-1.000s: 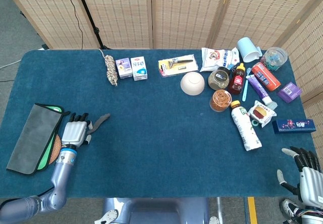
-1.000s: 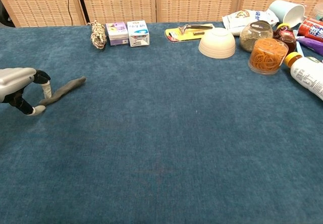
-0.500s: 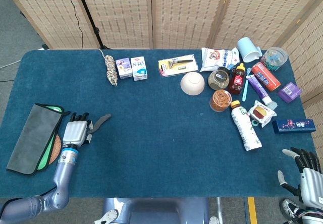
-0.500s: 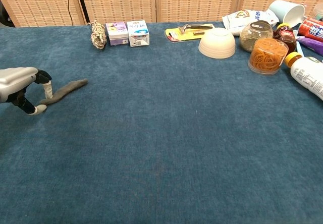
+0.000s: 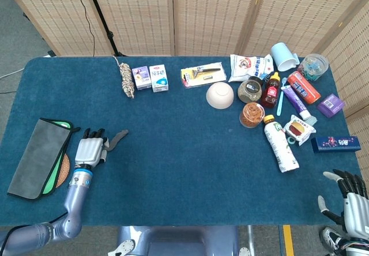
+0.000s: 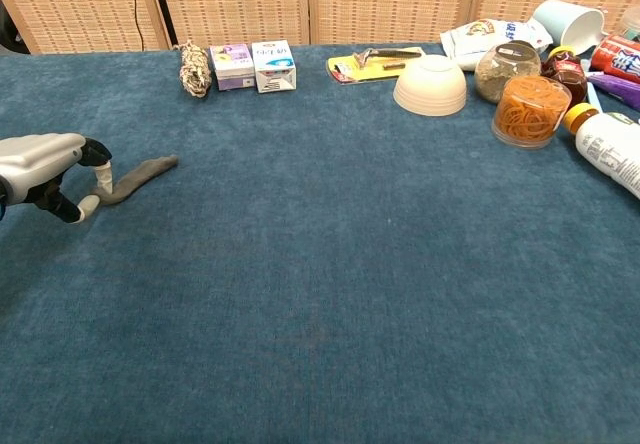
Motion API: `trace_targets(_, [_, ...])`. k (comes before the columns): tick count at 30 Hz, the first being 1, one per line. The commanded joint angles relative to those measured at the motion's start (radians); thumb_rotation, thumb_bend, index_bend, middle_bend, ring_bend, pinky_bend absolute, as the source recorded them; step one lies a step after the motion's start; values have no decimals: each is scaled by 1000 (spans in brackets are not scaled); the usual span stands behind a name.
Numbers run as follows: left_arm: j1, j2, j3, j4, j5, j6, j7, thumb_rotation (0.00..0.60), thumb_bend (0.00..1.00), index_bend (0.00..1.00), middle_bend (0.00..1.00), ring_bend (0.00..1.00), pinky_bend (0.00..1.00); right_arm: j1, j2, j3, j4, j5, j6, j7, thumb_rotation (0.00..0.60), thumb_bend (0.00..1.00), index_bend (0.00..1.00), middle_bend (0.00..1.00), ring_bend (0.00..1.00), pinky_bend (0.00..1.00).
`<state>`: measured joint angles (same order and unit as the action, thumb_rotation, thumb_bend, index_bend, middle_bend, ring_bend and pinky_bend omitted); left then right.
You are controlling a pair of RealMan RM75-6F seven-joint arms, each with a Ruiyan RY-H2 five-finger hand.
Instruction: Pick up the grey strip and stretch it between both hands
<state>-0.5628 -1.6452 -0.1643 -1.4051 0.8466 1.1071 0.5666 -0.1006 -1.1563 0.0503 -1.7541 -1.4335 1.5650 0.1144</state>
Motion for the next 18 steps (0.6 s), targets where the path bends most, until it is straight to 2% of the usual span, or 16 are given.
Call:
trace_targets(1, [1,-4,0,3,10,7,-6,600,565,560,166,174,35,0,0,0,-1,-1,0,-1,600,393,260,176,98,0])
trace_targets(12, [13,-7,7,8,39,27,-27,600,609,641,198,199,54,-3,1,0,-6,-7,6,-4,600,392,260,176,98,0])
trace_targets(18, [25,21,2,-22,85,59,-56,600,617,679,220,213,72,-3,2,0,-6,-14,8,0,600,393,260,176,98,0])
